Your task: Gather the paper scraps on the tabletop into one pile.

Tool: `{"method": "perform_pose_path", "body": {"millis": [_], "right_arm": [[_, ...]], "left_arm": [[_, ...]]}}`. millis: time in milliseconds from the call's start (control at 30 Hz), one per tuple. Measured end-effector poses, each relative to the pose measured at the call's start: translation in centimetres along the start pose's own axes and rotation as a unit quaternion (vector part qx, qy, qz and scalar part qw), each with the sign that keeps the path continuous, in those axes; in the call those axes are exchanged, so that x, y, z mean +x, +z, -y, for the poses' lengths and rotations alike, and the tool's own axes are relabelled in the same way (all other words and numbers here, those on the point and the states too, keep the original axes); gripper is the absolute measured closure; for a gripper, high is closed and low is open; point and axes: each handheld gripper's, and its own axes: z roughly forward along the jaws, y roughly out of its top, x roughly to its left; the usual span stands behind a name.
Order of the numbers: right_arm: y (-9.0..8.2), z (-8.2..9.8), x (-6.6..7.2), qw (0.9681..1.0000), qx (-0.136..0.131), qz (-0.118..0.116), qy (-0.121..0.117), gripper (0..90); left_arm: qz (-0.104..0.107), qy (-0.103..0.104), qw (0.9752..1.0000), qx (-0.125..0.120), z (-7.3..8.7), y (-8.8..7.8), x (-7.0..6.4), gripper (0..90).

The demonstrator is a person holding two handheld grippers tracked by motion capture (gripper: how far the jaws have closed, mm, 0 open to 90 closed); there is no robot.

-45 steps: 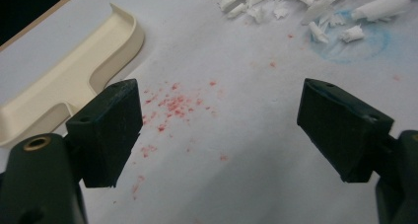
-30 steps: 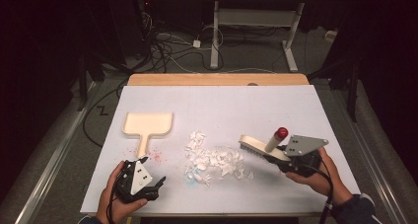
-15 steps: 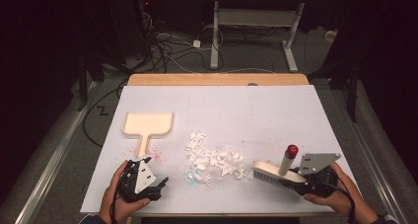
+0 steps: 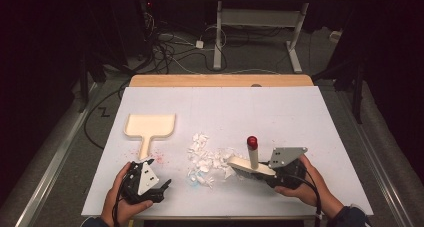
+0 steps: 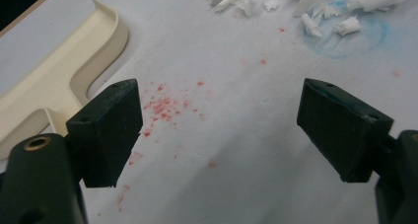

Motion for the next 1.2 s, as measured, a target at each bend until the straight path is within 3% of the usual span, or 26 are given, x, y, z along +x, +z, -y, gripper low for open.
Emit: {"method": "perform_pose_path", "body": {"millis": [133,200,433,733,967,1067,1200], "right_arm": [[1.1,-1.2,-0.3,0.9998,-0.020,0.006,0.003,68.1],[1.3,-1.8,-0.5,0.9996,-0.027,0.002,0.005,68.1],[0.3,-3.5,-1.1,0.9966,-0.080,0.015,0.012,67.9],[0.3,-5.6,-4.4,0.9926,-0.109,0.047,0.023,67.9],[3.9,-6.5,-7.7,0.9887,-0.078,0.126,0.021,68.0],[6.2,-6.5,-9.2,0.9884,-0.064,0.134,0.032,68.0],[9.2,-6.3,-10.0,0.9860,-0.040,0.158,0.036,68.0]], "left_arm": [[-0.016,-0.004,0.9998,0.009,-0.2,0.2,0.0,16.7],[-0.013,-0.005,0.9999,0.007,-0.2,0.2,0.0,17.0],[-0.025,-0.015,0.9996,0.005,-0.2,0.1,0.2,17.0],[-0.018,-0.016,0.9997,0.000,-0.2,0.2,0.3,17.0],[-0.014,-0.017,0.9997,-0.006,-0.2,0.2,0.2,17.0],[-0.013,-0.018,0.9997,-0.006,-0.2,0.3,0.2,17.0],[-0.012,-0.019,0.9998,-0.002,-0.1,0.4,0.2,17.0]]}}
